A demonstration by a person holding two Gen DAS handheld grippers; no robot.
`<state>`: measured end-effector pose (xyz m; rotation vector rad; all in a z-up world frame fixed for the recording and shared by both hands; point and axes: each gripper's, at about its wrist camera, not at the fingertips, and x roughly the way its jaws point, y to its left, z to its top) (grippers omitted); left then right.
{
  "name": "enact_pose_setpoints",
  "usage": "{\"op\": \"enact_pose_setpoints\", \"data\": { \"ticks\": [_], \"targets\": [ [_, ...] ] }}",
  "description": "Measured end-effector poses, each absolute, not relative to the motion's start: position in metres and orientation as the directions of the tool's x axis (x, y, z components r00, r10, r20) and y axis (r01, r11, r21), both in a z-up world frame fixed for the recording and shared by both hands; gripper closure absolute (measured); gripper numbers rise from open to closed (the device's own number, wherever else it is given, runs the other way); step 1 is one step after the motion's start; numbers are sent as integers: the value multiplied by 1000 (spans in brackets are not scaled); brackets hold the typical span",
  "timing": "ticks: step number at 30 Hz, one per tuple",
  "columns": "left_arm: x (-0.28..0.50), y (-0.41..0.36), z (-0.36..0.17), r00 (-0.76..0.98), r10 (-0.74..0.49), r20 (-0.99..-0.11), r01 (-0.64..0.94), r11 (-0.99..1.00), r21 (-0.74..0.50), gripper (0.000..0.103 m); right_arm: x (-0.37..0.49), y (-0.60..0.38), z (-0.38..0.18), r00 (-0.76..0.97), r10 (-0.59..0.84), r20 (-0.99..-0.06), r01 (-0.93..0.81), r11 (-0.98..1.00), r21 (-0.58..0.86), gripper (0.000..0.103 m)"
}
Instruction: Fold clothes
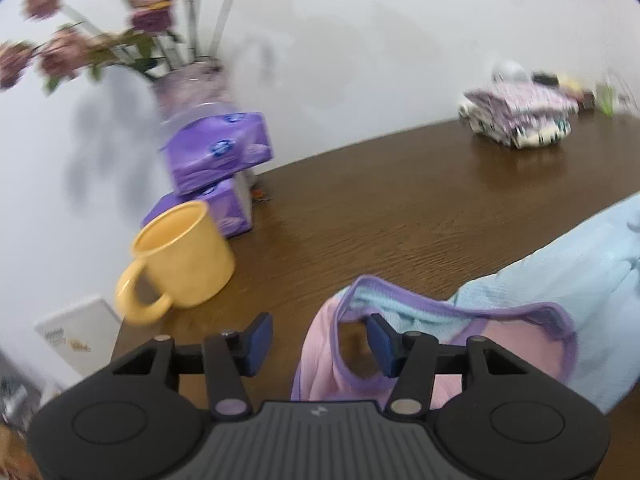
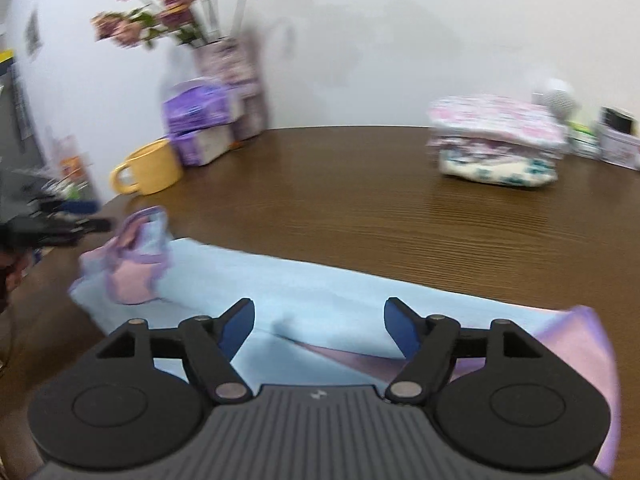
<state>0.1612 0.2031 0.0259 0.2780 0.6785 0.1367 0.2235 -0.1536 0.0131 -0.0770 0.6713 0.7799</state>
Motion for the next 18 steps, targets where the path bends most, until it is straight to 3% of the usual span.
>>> {"op": "enact_pose_setpoints", "data": {
  "ticks": [5, 6, 7, 11, 18],
  "targets": [
    [202, 194, 14, 740, 219, -636, 68, 916, 396, 72, 210, -121, 7, 482, 641, -598, -715, 682, 155, 30],
    [209, 192, 11, 731, 222, -645, 82, 910, 407, 83, 209, -118, 5, 480, 637, -603, -717, 681, 148, 30],
    [213, 191, 8, 722, 233, -652, 85, 905, 417, 102, 209, -117, 3, 478, 635, -606, -717, 681, 149, 30],
    [208, 191, 10, 739, 263, -620, 21, 911, 412, 102, 210, -115, -3, 469, 631, -618, -715, 682, 154, 30],
    [134, 187, 29, 814, 270, -514, -173, 958, 230, 101, 211, -119, -8, 449, 656, -607, -712, 672, 201, 30]
  ]
}}
